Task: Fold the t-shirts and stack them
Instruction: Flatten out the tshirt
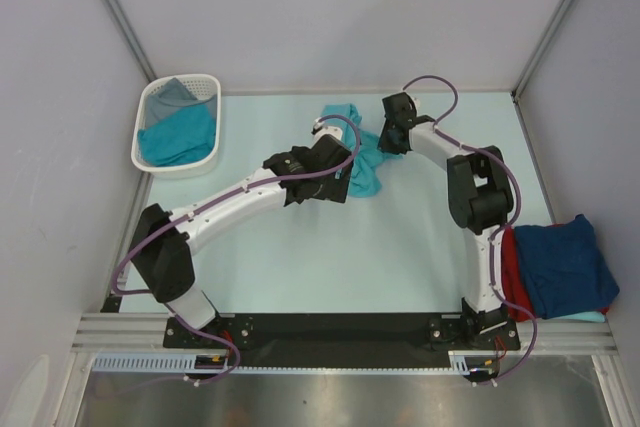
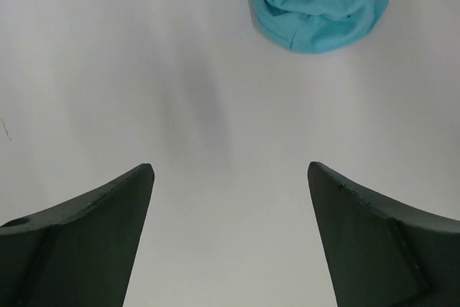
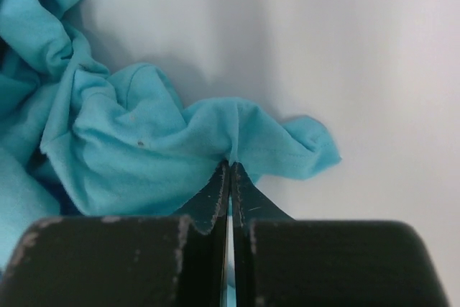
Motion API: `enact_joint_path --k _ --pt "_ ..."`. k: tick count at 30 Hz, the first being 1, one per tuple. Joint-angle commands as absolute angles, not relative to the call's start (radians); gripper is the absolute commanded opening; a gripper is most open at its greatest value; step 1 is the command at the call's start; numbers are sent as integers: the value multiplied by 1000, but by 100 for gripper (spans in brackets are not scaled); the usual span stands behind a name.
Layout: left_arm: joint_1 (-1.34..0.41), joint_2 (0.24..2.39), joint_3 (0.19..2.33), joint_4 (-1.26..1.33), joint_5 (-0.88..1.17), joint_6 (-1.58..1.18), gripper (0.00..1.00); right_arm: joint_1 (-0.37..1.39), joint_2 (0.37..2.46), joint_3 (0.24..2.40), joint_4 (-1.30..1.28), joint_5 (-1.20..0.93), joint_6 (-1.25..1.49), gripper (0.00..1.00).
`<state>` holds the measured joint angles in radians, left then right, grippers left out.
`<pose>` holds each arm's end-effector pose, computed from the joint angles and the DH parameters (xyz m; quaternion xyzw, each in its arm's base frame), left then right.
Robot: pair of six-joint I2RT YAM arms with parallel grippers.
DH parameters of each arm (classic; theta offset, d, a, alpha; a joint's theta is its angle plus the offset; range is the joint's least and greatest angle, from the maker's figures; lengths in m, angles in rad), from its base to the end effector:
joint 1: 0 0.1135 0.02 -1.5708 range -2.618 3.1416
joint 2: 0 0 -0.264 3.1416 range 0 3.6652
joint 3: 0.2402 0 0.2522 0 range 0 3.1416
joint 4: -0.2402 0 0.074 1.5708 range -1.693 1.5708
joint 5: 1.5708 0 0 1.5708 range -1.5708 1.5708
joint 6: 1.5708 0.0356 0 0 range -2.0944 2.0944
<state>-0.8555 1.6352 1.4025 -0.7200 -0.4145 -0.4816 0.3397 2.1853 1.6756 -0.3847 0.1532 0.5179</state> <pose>0.2410 -0.2555 0.2920 0.1118 0.9276 -0.0307 0.3551 0.4578 0.1560 0.1769 0.1090 0.9346 0.0719 0.3309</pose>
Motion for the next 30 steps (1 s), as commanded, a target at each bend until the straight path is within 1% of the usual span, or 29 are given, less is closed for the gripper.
enact_joint_path --k 1,6,9,12,15,18,22,25,26,28,29,30 --pt "-862 1637 1439 -719 -416 -495 95 353 2008 1669 -367 235 480 0" --pt "-862 1631 1442 -726 -416 -500 94 377 1861 1733 -403 296 430 0" --pt "-862 1618 1439 -738 -414 -520 94 385 1772 1785 -433 296 417 0" --pt "-865 1592 1425 -765 -443 -548 94 403 1668 1793 -437 296 397 0" --pt "-870 1540 1398 -776 -477 -564 94 475 1540 1790 -416 369 319 0" --pt "-871 1485 1381 -801 -506 -580 94 601 1410 1811 -384 483 247 0" --pt "-871 1402 1344 -807 -517 -583 95 715 1319 1894 -477 583 232 0" --pt "-871 1338 1307 -810 -528 -594 97 854 1252 1939 -521 742 201 0" --pt "-871 1321 1304 -819 -529 -601 98 932 1238 1948 -529 844 186 0" --pt "-871 1273 1301 -842 -541 -606 98 1026 1209 1977 -546 963 144 0" --pt "-871 1255 1296 -842 -549 -607 99 1117 1200 1983 -545 1083 82 0" --pt "-873 1212 1283 -841 -569 -607 99 1158 1178 1979 -529 1141 42 0"
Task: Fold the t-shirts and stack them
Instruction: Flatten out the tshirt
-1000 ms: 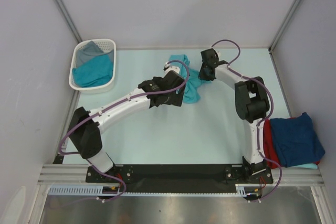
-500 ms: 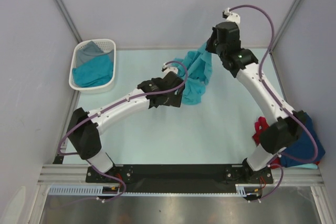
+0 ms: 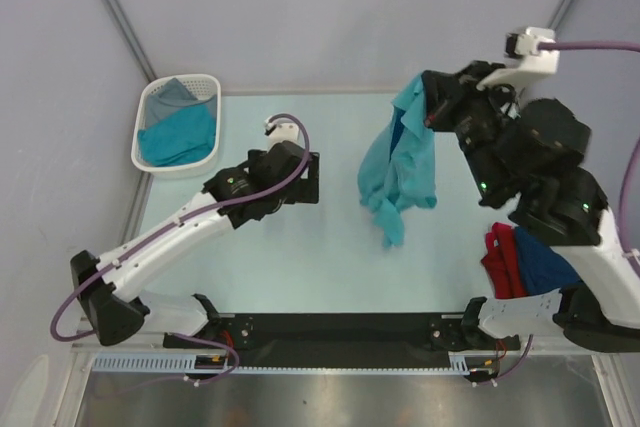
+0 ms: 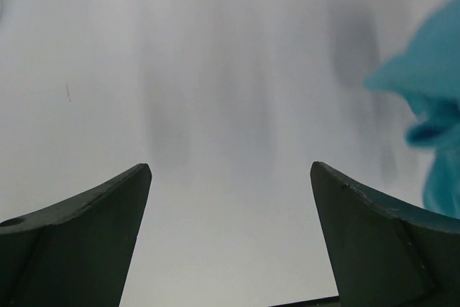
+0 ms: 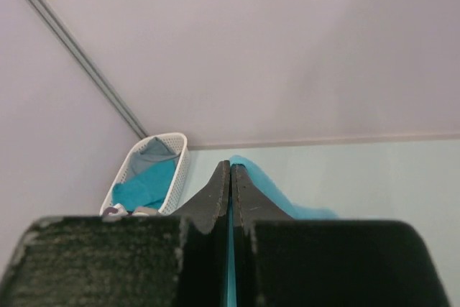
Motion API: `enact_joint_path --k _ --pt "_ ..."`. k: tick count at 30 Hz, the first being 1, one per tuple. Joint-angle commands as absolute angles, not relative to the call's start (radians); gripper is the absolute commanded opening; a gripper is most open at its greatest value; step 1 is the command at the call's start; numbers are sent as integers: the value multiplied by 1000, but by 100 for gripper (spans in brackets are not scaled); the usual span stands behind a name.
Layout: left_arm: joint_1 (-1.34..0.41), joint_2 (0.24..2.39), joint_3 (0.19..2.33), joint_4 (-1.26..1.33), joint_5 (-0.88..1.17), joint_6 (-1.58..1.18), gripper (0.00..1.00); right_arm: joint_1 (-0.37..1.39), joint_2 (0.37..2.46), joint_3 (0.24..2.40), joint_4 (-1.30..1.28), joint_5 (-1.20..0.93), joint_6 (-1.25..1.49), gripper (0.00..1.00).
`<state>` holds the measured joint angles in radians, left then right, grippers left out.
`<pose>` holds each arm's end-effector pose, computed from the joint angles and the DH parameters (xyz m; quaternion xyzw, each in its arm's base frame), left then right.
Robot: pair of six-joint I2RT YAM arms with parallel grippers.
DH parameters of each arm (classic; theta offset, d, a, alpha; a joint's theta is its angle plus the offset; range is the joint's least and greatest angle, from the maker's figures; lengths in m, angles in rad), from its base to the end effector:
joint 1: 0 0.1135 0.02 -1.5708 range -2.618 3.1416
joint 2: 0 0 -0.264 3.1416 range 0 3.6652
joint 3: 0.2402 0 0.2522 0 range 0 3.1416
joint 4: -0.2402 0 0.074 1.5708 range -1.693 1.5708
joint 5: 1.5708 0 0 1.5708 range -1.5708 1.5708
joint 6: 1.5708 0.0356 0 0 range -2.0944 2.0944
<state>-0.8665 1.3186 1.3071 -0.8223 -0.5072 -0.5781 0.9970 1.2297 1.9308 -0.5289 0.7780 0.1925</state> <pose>0.1883 -0.1949 0.3485 0.0403 0.9066 -0.0549 0.4164 0.1176 0.1360 0.5832 0.0339 0.6617 0.1946 0.7233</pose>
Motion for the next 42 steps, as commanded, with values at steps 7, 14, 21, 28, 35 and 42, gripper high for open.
enact_joint_path --k 7,14,21,28,35,42 --pt "-876 1155 1356 -836 -532 -560 100 1449 1085 1749 370 1506 -746 0" --pt "-900 1169 1431 -864 -512 -541 99 1471 1130 1795 285 1459 -712 0" --pt "-942 1169 1401 -905 -522 -594 99 1471 1177 1899 583 1427 -982 0" --pt "-974 1158 1328 -908 -508 -661 99 1364 1463 2172 -292 1240 -344 0" --pt "-988 1108 1324 -969 -560 -663 99 1221 1735 2620 -673 1034 -89 0" --pt "-988 1069 1302 -1002 -584 -670 99 1037 1601 2521 -619 911 -6 0"
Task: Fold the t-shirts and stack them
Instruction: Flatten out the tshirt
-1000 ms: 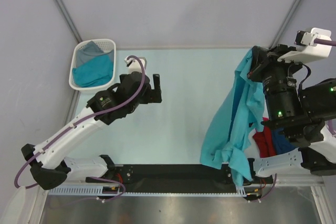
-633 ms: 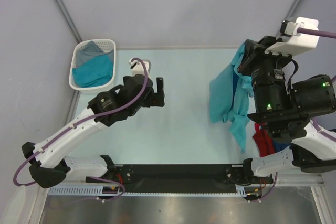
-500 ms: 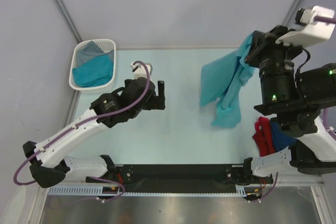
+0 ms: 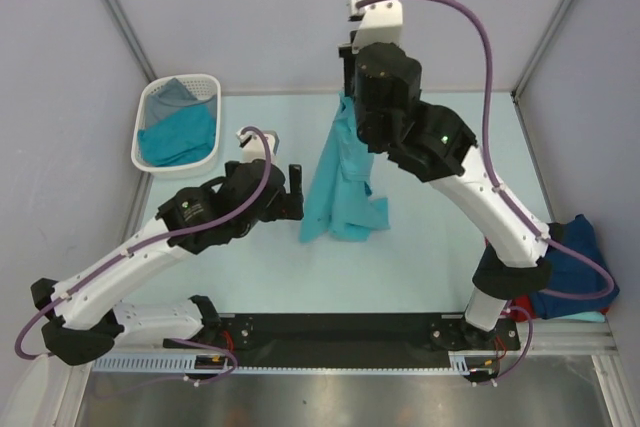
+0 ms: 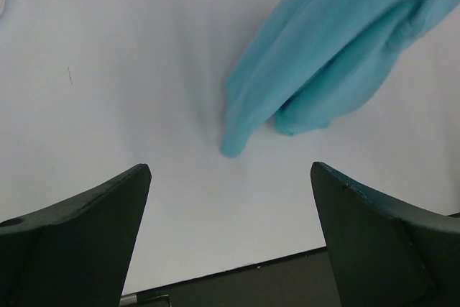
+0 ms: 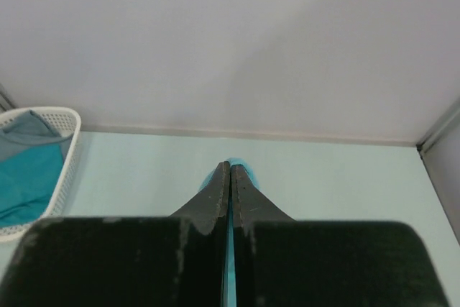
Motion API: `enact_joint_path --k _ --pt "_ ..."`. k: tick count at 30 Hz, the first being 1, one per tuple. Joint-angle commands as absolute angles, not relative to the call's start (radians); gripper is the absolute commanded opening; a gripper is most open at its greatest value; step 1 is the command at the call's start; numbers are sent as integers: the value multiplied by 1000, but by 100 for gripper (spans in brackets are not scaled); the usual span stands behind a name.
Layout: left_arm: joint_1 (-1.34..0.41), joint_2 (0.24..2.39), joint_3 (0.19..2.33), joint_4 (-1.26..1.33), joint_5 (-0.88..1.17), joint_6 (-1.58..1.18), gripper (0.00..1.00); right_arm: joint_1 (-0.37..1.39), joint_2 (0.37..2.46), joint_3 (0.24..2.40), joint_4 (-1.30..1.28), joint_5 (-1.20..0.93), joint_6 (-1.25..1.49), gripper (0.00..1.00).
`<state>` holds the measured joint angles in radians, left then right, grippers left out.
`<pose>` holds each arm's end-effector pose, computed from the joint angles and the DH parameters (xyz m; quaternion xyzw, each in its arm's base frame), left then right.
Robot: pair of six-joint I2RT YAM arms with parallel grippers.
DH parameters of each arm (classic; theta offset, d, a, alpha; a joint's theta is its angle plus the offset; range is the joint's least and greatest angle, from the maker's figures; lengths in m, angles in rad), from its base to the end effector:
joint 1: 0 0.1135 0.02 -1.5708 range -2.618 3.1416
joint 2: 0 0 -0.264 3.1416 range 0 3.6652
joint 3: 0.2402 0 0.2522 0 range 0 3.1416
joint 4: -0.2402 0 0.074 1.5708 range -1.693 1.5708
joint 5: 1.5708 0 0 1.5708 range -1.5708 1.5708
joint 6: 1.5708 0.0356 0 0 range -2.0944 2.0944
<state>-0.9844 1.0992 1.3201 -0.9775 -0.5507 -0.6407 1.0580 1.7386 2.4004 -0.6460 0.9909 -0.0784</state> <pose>0.1272 -0.1578 0.3893 0.0451 0.8891 -0.1050 0.4433 0.1800 0.2590 0.5731 -0.0465 0.7025 0.0007 0.7102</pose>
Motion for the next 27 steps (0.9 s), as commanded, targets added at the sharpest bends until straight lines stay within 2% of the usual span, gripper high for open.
enact_joint_path --k 1,5,8,19,23,27 --pt "-988 1065 1299 -1005 -583 -673 99 1063 1627 2543 -638 896 -5 0" --pt "-988 1052 1295 -1025 -584 -684 99 1138 1767 2609 -667 867 -9 0" --pt "-988 1045 1295 -1043 -588 -687 99 1135 1781 2614 -679 870 -18 0" --pt "-988 1120 1296 -1023 -558 -704 99 878 1384 2349 -657 983 -83 0" --pt "-1005 1164 1315 -1016 -557 -698 98 873 1332 2287 -634 1026 -127 0" --pt "-1017 1169 1310 -1014 -563 -706 98 879 1380 2310 -686 990 -71 0"
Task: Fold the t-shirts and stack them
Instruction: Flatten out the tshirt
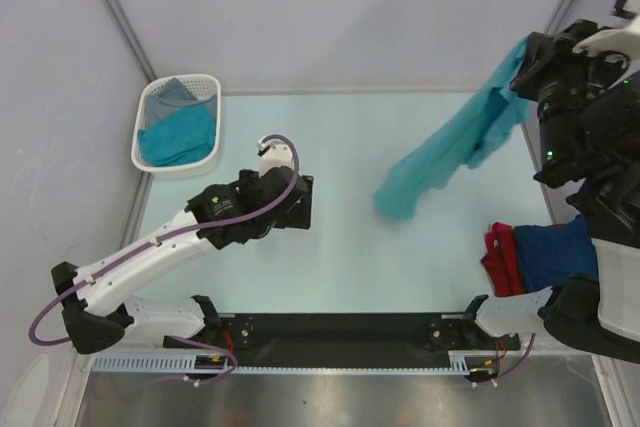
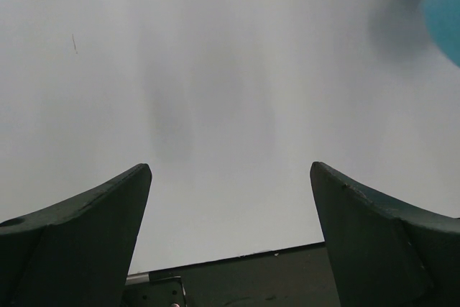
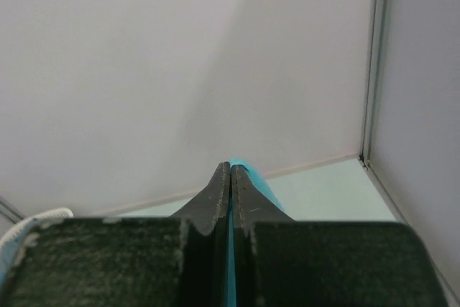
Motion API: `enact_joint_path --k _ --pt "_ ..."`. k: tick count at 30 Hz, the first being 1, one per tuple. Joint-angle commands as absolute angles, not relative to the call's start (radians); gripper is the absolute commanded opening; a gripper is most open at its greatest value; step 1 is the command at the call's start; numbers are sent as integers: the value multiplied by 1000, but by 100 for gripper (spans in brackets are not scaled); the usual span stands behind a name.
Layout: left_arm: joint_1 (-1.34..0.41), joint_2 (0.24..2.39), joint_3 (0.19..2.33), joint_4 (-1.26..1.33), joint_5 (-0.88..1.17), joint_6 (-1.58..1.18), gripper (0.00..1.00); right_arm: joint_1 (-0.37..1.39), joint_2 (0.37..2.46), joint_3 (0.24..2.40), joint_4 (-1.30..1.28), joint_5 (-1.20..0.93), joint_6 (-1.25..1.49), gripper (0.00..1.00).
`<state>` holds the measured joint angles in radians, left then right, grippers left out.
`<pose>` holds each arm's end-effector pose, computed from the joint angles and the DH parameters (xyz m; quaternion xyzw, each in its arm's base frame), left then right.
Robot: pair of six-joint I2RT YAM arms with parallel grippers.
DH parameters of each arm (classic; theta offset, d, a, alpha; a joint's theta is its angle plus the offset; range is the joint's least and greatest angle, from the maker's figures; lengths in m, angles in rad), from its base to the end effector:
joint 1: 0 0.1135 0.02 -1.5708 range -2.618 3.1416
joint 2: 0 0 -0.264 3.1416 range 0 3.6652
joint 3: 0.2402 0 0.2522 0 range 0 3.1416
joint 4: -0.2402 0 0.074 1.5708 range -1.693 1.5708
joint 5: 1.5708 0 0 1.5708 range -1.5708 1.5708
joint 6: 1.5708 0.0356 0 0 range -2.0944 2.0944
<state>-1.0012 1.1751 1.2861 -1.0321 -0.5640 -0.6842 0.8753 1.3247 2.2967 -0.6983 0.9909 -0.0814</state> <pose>0.1336 -0.1733 0.3610 0.0560 0.9129 -0.0533 0.4009 0.1089 0.0840 0.6310 0.0918 0.6462 0.0062 0.7576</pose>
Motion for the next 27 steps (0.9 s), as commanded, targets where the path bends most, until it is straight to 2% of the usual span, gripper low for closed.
enact_joint_path --k 1,12,17,22,27 --pt "-1019 1163 1299 -1012 -564 -710 98 885 1397 2321 -705 979 -42 0" --pt "-1017 1016 1215 -1069 -592 -744 99 1101 1850 2598 -680 868 -17 0" --pt "-1019 997 1210 -1083 -603 -738 98 1088 1841 2580 -709 899 -5 0" --pt "-1019 1014 1223 -1071 -611 -730 99 1048 1715 2465 -649 914 -5 0" --pt "-1019 1055 1255 -1051 -615 -710 99 1061 1721 2503 -670 934 -32 0"
